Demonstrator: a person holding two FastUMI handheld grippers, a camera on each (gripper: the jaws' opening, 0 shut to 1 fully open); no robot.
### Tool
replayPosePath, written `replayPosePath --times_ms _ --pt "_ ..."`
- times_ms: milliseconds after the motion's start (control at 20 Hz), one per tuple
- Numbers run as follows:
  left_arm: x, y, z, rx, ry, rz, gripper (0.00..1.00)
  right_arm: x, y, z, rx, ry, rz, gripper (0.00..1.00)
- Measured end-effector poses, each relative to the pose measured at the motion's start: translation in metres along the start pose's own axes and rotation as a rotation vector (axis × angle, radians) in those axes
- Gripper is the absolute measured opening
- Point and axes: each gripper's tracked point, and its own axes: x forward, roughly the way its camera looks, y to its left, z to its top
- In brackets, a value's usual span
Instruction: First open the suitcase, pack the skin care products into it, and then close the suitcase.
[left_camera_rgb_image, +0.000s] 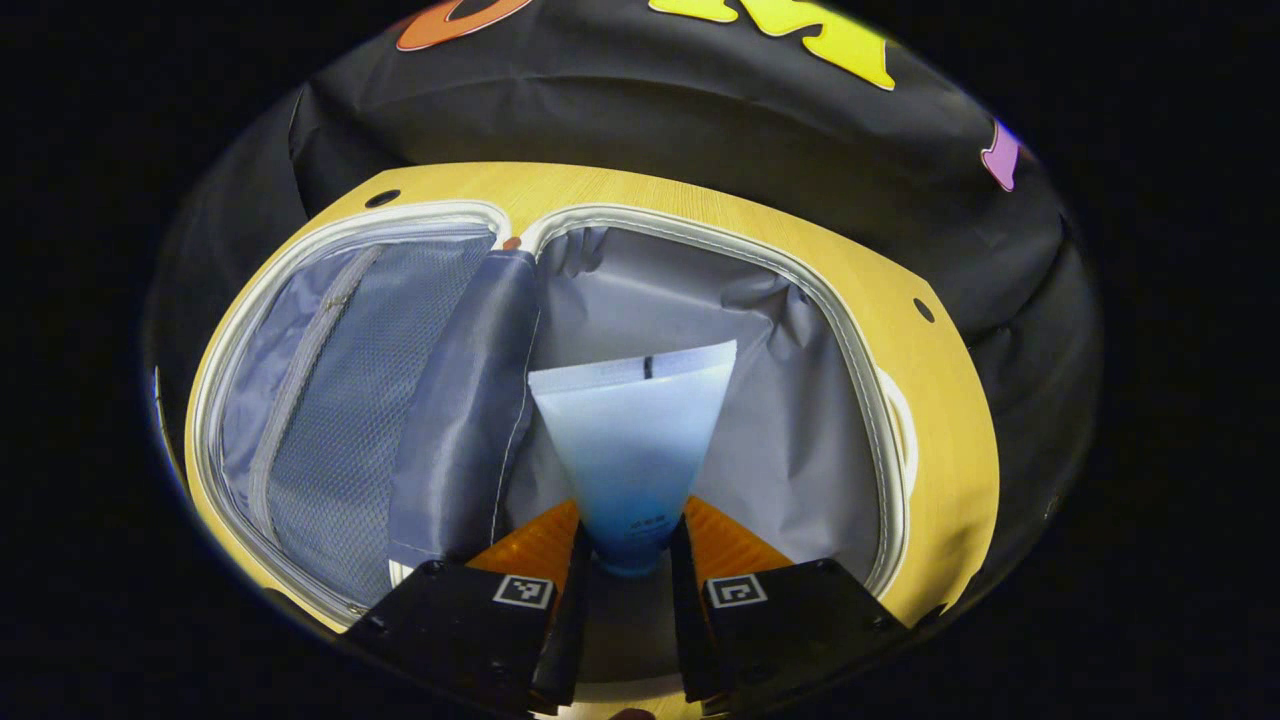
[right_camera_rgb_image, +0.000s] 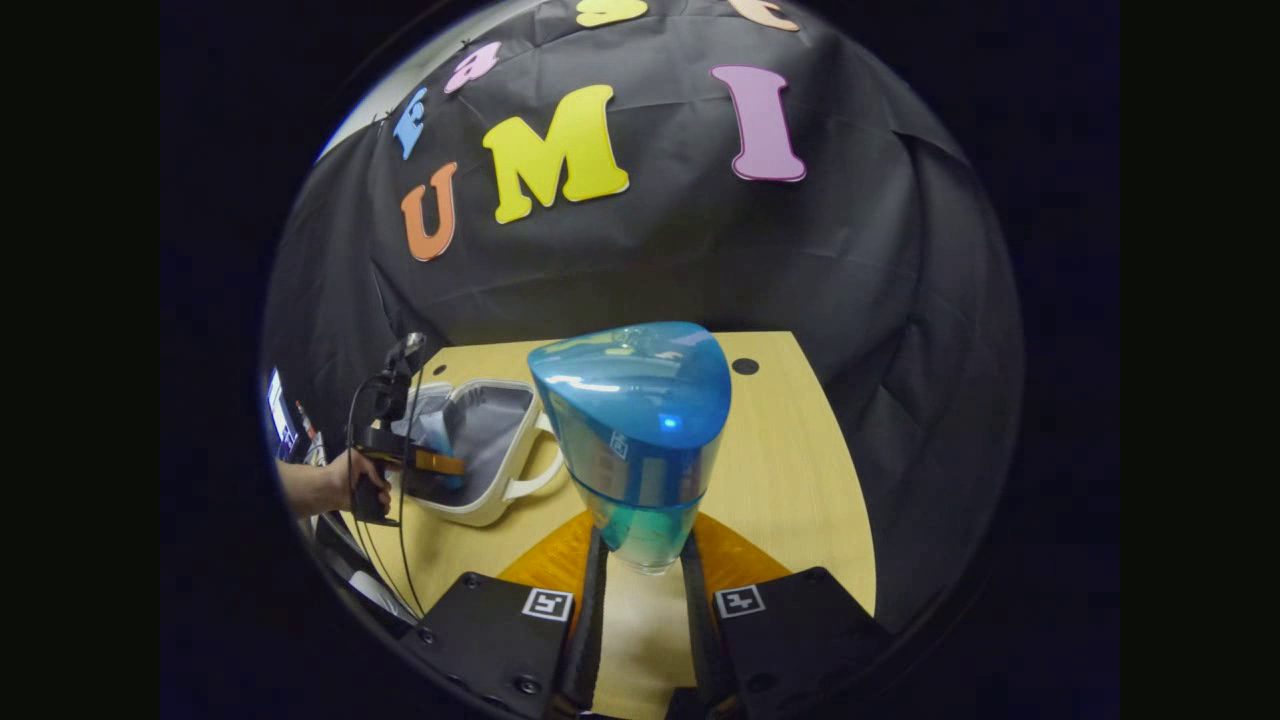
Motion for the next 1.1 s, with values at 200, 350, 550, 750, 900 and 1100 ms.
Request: replayPosePath --times_ms 200,350,550,750,900,1100 --pt "0.007 0.002 -0.006 0.009 0.019 0.044 0.48 -0.008 0.008 -0.008 -0.004 0.013 0.009 0.35" --pt "0.007 0.001 -0.004 -0.013 -0.009 0.039 0.48 -0.008 0.014 -0.01 -0.028 0.013 0.012 0.35" --pt "-0.016 0.004 0.016 0.01 -0.115 0.074 0.62 0.006 0.049 -0.002 -0.087 0.019 0.077 0.35" --pt "-0.079 0.005 0.036 0.028 -0.301 0.088 0.7 0.045 0.116 0.015 -0.136 0.044 0.202 0.35" --pt "-0.118 0.017 0.024 0.034 -0.369 0.103 0.92 0.082 0.17 0.019 -0.164 0.096 0.286 0.35" --pt "-0.155 0.044 -0.017 -0.001 -0.364 0.134 0.95 0.139 0.231 0.001 -0.204 0.207 0.342 0.35"
